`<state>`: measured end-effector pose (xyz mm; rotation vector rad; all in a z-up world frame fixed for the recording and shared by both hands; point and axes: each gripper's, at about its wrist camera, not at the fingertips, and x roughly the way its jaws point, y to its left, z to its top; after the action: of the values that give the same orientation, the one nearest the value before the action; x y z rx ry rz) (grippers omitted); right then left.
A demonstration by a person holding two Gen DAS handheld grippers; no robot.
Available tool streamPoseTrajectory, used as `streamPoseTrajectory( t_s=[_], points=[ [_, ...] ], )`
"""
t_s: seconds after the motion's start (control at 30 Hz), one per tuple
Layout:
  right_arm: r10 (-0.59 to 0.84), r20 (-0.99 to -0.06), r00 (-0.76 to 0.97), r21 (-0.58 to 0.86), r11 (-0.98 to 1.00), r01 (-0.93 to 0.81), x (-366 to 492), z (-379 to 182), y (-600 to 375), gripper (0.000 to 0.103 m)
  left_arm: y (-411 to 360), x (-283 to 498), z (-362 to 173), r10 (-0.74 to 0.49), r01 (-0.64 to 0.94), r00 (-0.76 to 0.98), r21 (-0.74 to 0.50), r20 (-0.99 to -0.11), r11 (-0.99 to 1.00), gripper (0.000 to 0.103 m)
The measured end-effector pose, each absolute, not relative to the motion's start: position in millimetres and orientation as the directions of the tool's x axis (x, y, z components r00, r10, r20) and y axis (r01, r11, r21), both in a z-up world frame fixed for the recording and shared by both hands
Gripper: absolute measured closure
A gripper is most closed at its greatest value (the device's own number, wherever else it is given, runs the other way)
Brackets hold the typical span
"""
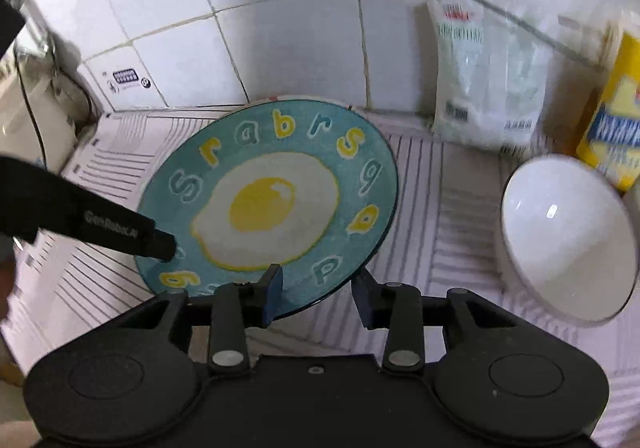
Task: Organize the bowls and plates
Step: 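Lower the teal egg plate onto the plate stack and open the left tool, then move the left tool to the white bowl by the stove and grip its rim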
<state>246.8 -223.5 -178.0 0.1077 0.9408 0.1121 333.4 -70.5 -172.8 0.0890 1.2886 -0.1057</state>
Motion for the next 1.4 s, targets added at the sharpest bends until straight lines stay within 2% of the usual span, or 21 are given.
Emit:
streamPoseTrajectory(
  t_s=[0.33,0.53,0.67,0.8,0.93,1.13,1.3,1.4],
  points=[
    [0.146,-0.734,0.663,0.088,0.989,-0.12,232.6,-182.7,-228.2,0.059,-83.9,311.8,-157.3,0.01,0.167,0.317,0.067,-0.948,0.984,0.076],
    [0.132,-0.685,0.716,0.094,0.991,-0.093,192.7,-160.5,-236.2,0.057,-87.5,277.9,-133.0,-0.008,0.241,0.361,0.085,-0.933,0.967,0.076],
    [0.12,-0.638,0.761,0.142,0.989,-0.037,157.4,-135.6,-246.9,0.052,-91.5,252.7,-108.9,-0.04,0.299,0.387,0.084,-0.921,0.951,0.075],
    [0.049,-0.58,0.813,0.077,0.997,-0.005,117.5,-110.9,-249.6,0.047,-98.7,225.2,-87.5,-0.067,0.363,0.41,0.095,-0.909,0.927,0.067],
    [-0.031,-0.543,0.839,0.019,0.999,0.049,81.5,-95.0,-254.2,0.036,-105.3,197.8,-70.2,-0.081,0.41,0.431,0.115,-0.899,0.905,0.061],
    [-0.121,-0.522,0.844,0.016,0.988,0.152,29.4,-80.2,-269.8,0.033,-119.3,161.1,-50.7,-0.13,0.472,0.43,0.1,-0.893,0.876,0.046],
    [-0.186,-0.515,0.837,0.001,0.976,0.217,-12.0,-74.3,-281.4,0.033,-134.4,134.4,-42.6,-0.145,0.507,0.43,0.106,-0.891,0.855,0.029],
    [-0.225,-0.501,0.836,0.002,0.965,0.261,-33.5,-71.9,-290.3,0.028,-146.2,122.7,-39.3,-0.148,0.522,0.435,0.115,-0.888,0.845,0.023]
  ],
)
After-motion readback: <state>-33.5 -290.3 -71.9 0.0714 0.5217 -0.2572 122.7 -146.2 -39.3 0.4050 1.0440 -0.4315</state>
